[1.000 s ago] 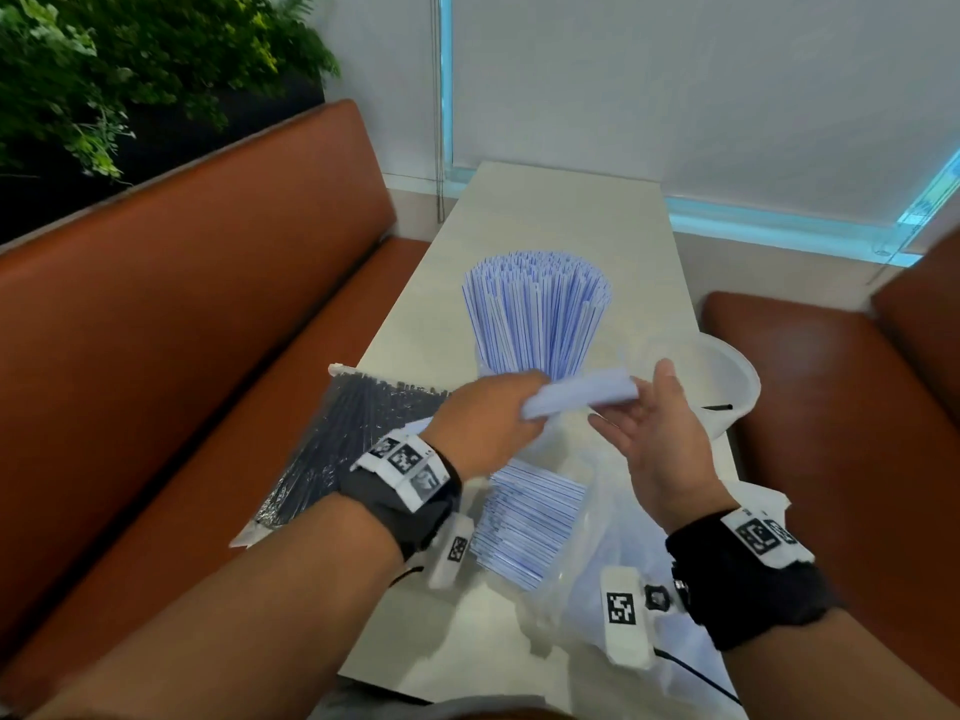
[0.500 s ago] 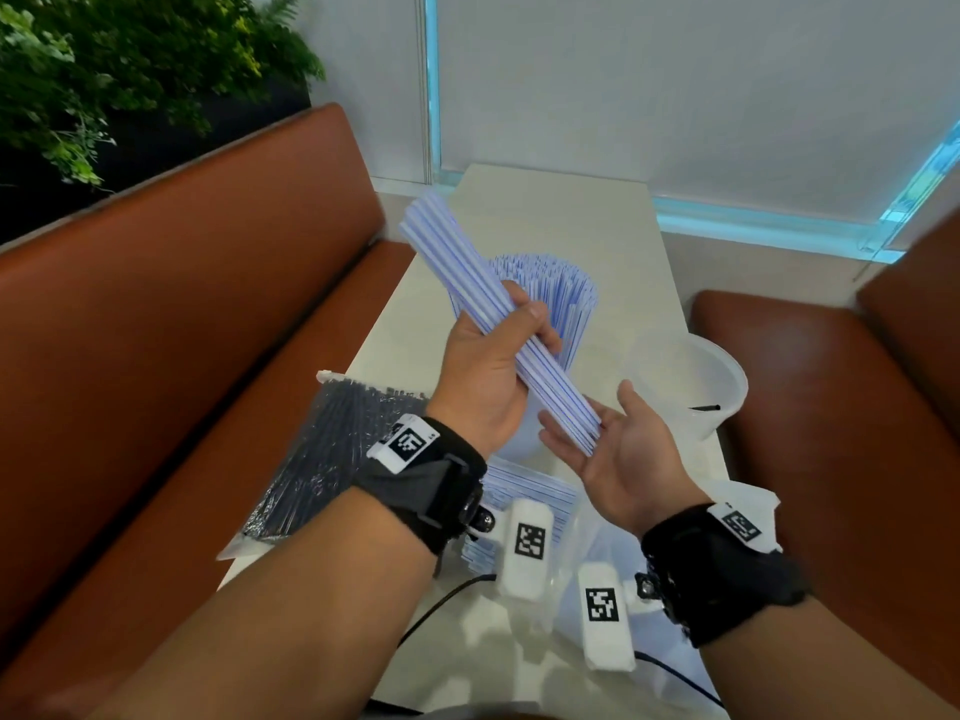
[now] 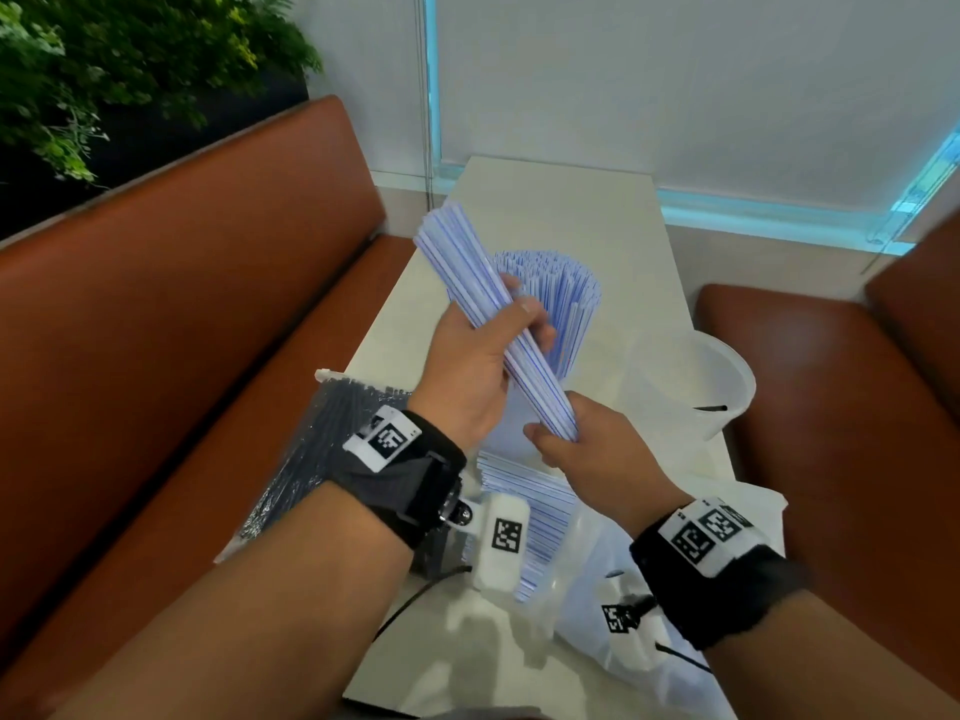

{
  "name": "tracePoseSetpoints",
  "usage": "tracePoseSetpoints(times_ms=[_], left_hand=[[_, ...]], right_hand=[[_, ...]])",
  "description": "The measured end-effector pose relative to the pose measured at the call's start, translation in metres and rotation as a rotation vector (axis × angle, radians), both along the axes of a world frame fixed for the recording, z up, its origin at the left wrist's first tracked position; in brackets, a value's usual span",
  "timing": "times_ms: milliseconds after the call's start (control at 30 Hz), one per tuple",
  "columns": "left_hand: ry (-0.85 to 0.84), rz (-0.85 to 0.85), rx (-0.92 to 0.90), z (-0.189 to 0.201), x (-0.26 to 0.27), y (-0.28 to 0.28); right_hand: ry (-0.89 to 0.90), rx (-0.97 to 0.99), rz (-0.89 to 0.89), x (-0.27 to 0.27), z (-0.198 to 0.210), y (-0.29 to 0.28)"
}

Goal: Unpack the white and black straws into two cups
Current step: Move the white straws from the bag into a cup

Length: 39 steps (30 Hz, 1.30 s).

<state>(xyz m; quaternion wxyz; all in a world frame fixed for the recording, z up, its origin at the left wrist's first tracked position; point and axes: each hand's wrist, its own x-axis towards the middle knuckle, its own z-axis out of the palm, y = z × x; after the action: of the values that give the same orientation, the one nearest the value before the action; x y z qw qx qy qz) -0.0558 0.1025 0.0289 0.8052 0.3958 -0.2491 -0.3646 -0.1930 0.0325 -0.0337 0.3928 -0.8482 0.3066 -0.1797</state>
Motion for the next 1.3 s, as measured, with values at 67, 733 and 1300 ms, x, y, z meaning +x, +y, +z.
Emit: tracePoseSetpoints(times_ms=[67,733,1300], left_hand=[[-0.029,0.028,-0.014,0.01,0.01,0.0],[-0.702,0.465,0.302,0.015,0.071,-0.016],[-1.307,0.339,0.52,0.013,0.082,-0.032]], right_hand=[[0.036,-0.017,-0.01,0.001,-0.001,0.0],[0.242,-0.362,0.19,0.036,-0.003,-0.039],[0.21,-0.385,0.219,0.036,-0.01,-0.045]])
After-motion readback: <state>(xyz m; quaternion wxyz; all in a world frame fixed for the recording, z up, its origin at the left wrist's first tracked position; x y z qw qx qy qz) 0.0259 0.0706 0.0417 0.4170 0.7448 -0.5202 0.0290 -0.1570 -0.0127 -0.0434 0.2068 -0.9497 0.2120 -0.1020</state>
